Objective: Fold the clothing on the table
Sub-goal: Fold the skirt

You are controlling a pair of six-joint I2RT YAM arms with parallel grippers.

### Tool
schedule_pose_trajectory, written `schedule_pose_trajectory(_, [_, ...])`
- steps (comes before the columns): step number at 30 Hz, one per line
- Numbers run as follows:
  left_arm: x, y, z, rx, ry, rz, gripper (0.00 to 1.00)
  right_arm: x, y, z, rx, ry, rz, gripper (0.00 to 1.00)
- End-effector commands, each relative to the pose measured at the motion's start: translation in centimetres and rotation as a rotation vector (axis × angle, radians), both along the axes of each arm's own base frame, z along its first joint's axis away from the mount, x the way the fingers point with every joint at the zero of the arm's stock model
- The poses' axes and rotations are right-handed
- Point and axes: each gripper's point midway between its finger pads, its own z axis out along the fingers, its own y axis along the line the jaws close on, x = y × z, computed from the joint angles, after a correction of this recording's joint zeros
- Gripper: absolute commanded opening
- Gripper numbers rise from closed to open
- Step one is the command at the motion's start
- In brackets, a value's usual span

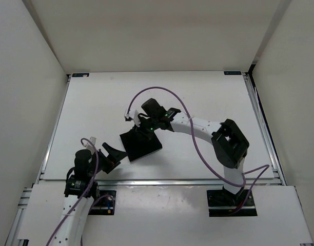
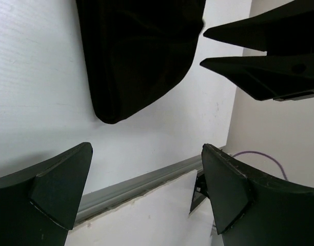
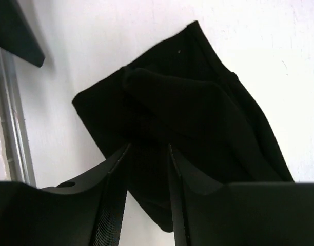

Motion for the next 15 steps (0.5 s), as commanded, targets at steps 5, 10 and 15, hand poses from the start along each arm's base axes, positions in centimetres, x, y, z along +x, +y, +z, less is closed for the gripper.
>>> schedule_pose_trajectory(5, [4.8,0.3,10.8,0.33,-0.439,-0.105,0.98,2.5,-2.1,6.5,0.095,-0.15,-0.054,0.42])
schedule_pose_trajectory(10, [8.1,-0.4,11.1,0.628,-0.43,-0.243,0.99,3.6,-6.6,9.2,0.111,-0.151,-0.148,0.41])
schedule_pose_trajectory(15, [9.4,-0.9,8.6,0.846,-0.323,-0.377,0.84,4.0,-12.6,11.1,0.141,-0.12,-0.293,0.43])
